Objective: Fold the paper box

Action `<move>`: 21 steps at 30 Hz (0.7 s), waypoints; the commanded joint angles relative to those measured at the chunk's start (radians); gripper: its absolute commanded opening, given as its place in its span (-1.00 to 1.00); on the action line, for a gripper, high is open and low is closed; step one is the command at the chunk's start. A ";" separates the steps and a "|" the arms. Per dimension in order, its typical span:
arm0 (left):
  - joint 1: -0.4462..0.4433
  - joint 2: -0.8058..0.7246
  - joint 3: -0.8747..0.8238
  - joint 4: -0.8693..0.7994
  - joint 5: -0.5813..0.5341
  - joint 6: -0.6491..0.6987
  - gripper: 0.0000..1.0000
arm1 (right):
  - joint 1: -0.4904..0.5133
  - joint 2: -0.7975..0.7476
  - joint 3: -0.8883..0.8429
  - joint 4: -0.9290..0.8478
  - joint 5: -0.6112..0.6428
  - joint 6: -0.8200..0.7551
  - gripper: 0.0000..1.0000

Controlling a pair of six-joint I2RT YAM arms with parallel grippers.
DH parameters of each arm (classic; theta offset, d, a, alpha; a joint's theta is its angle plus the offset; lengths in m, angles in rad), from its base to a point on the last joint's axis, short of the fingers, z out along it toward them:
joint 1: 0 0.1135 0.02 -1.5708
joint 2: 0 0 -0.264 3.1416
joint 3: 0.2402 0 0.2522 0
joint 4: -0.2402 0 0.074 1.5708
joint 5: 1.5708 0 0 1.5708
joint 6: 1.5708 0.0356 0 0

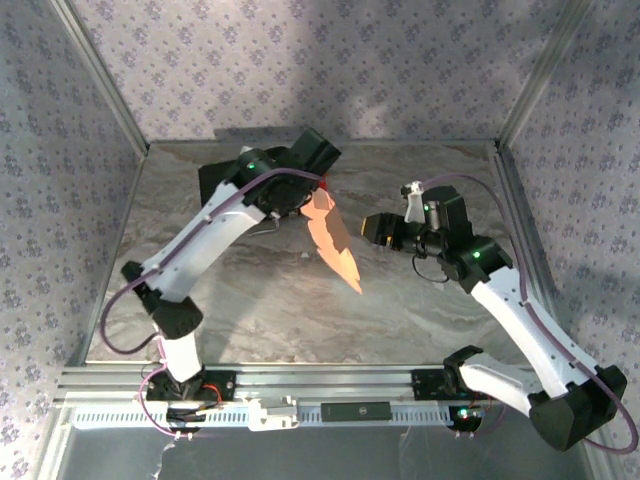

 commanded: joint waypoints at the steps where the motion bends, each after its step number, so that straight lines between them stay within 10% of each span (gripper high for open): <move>1: 0.003 0.112 0.067 -0.486 -0.290 -0.103 -1.00 | 0.006 -0.046 -0.019 -0.015 0.071 -0.031 0.13; 17: -0.033 0.292 0.158 -0.486 -0.295 -0.149 -1.00 | 0.119 -0.271 -0.182 0.011 0.336 0.110 0.01; 21: -0.048 0.256 0.113 -0.449 -0.304 -0.169 -1.00 | 0.112 -0.251 -0.222 0.125 0.244 0.497 0.09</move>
